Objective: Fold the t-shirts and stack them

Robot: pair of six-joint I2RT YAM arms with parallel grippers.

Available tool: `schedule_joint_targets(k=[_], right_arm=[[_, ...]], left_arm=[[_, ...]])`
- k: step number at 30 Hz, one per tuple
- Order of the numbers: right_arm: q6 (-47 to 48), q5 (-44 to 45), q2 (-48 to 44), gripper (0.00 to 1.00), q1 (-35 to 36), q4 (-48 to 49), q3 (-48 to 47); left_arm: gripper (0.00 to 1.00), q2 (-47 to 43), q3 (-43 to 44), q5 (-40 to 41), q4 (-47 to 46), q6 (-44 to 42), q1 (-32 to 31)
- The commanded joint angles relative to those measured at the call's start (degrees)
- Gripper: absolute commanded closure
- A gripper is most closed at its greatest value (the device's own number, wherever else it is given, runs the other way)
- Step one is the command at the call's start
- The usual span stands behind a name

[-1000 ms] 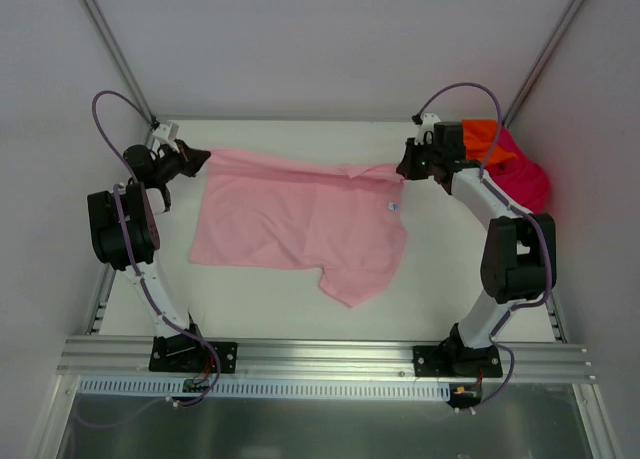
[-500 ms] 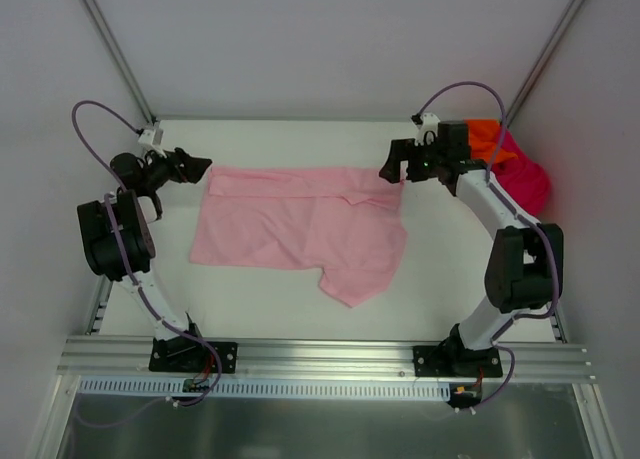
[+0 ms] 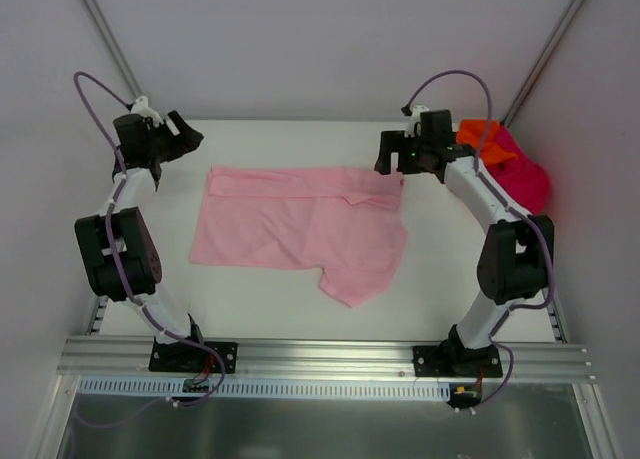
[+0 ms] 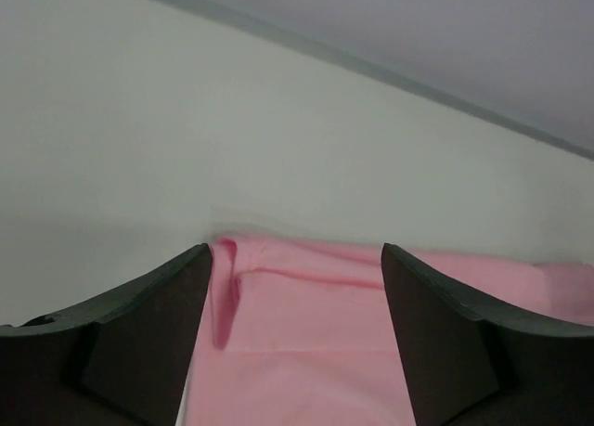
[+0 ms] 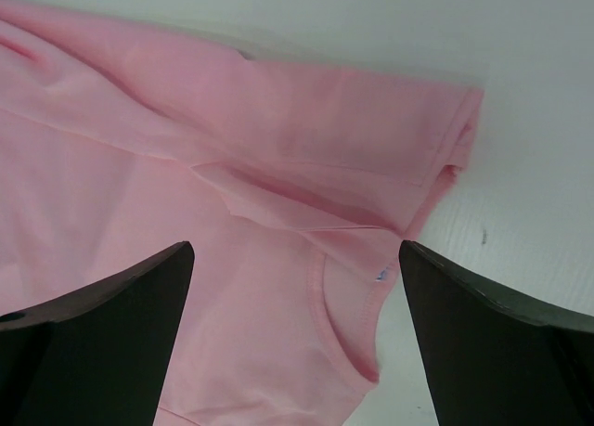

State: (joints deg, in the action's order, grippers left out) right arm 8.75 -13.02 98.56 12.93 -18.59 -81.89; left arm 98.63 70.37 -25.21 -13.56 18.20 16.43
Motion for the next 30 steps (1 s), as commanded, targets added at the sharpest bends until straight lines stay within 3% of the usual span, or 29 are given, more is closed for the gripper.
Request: schedule_joint_targets(k=[1, 4, 13, 30], right_arm=[[-0.5, 8.1, 3.9, 0.0, 5.7, -6.2, -4.7], [-3.9, 9.8, 5.8, 0.0, 6.4, -6.9, -7.0], [-4.9, 12.7, 7.5, 0.0, 6.6, -7.5, -7.1], [-4.4, 12.7, 8.8, 0.0, 6.7, -7.3, -6.8]], left_arm=[[0.28, 0.0, 4.4, 13.6, 21.4, -1.8, -8.1], [0.46, 2.5, 6.4, 17.8, 24.1, 1.3, -10.3], [0.48, 12.5, 16.7, 23.7, 37.5, -0.9, -12.5], [0.53, 20.4, 23.0, 24.5, 39.1, -2.2, -14.1]])
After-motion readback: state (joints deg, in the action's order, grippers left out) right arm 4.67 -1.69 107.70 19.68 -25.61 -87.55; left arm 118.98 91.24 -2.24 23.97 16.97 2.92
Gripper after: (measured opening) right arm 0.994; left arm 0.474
